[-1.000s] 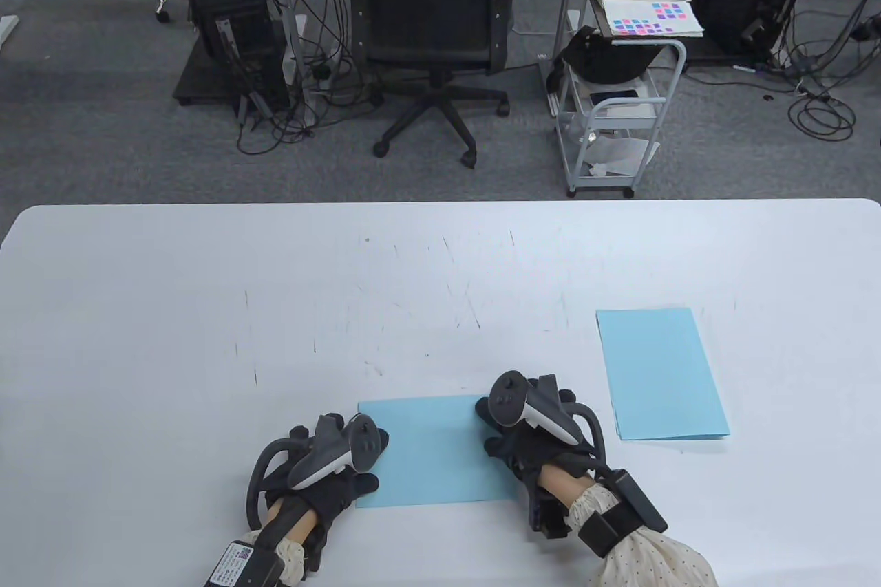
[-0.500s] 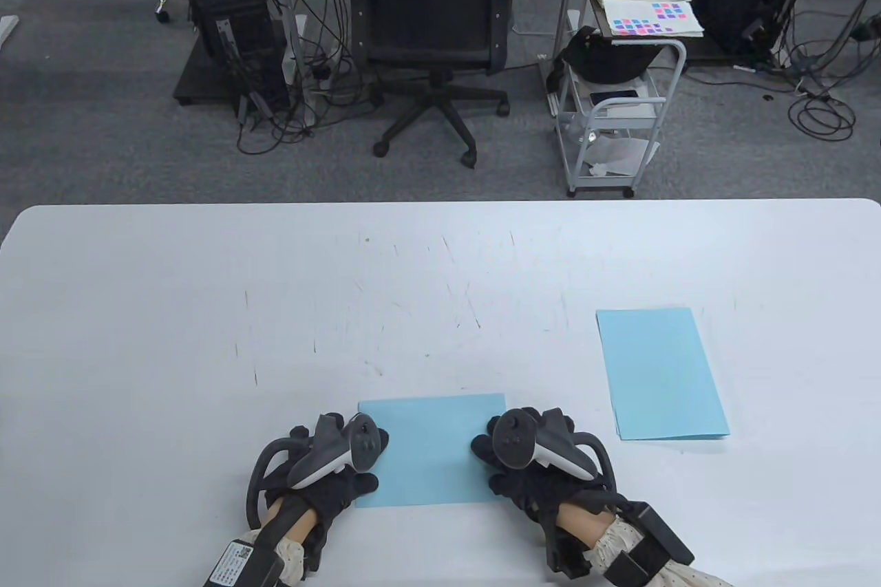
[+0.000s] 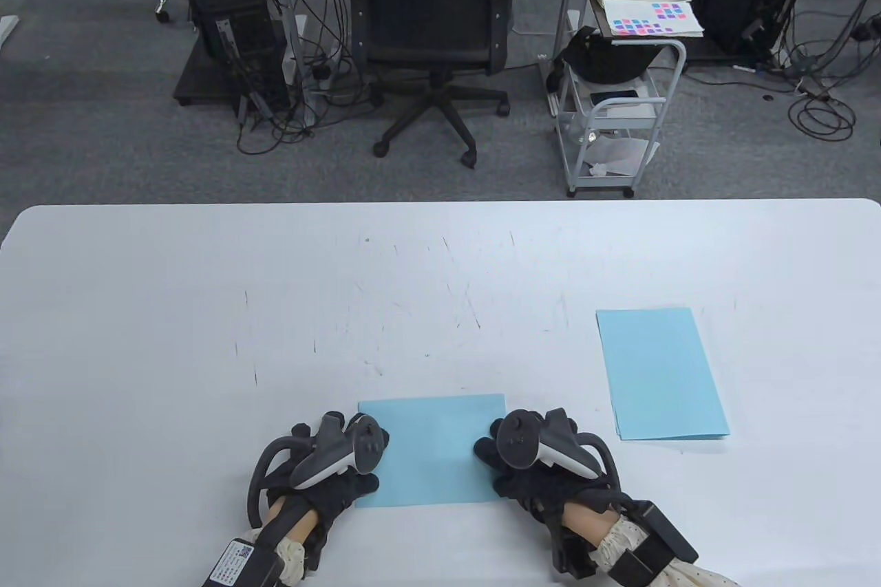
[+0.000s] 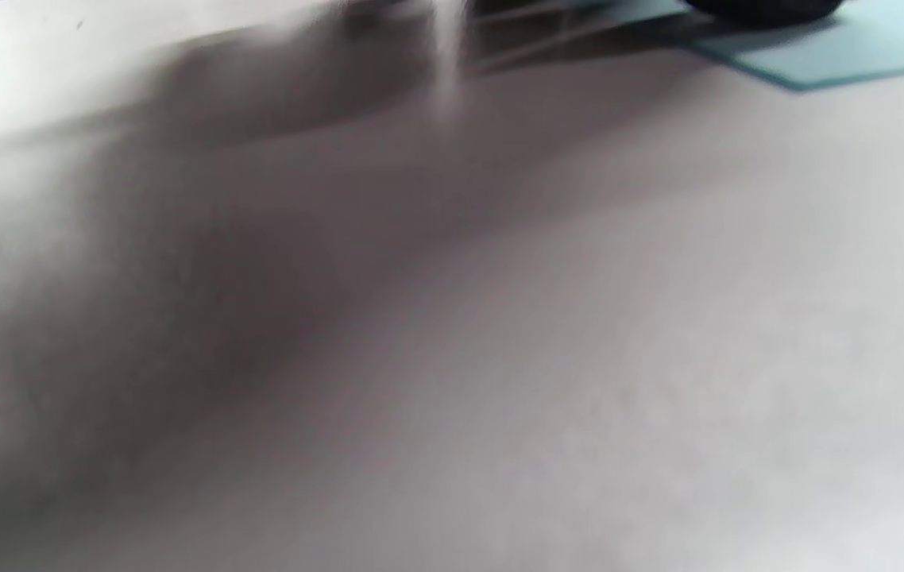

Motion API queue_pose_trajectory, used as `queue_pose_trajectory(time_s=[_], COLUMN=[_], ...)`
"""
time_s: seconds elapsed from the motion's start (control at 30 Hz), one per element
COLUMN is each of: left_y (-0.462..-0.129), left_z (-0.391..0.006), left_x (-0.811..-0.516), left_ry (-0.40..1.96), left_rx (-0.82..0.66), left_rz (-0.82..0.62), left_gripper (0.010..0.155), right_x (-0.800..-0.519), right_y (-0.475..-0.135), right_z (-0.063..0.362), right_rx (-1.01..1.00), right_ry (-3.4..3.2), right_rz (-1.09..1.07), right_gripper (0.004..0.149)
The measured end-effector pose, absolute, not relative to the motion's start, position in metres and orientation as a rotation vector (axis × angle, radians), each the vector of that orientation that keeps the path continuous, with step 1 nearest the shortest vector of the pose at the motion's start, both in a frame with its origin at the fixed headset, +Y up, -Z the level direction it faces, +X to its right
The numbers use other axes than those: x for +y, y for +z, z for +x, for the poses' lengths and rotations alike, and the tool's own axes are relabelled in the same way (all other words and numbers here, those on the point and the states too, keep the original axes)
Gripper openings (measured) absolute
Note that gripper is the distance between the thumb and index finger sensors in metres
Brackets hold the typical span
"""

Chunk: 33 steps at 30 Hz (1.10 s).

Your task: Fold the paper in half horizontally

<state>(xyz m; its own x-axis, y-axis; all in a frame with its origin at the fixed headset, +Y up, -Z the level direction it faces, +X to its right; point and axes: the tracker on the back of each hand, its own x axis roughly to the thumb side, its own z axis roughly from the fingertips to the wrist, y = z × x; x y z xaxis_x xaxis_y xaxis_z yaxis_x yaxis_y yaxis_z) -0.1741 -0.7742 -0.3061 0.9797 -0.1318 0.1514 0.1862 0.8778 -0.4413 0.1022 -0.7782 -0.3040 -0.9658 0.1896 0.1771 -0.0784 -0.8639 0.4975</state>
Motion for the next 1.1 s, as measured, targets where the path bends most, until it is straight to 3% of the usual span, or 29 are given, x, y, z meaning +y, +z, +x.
queue_pose_trajectory(time_s=[0.4,0.73,1.1], left_y=[-0.321,-0.333,-0.340], left_z=[-0.128,-0.069,-0.059], left_x=[-0.740,-0.752,-0.766], left_ry=[-0.106,-0.145,-0.236], left_rx=[-0.165,-0.232,-0.207], left_rz=[-0.411,-0.472,-0.506], left_gripper=[0.064,0.059,0.060], right_x=[-0.779,-0.780,-0.780], right_y=[-0.305,-0.306,-0.306], right_z=[0.102,0.103,0.103], right_rx=[0.770,0.767,0.770], right_ry=[2.884,2.881,2.873], right_rz=[0.334,0.337,0.337], right_gripper=[0.062,0.062,0.061])
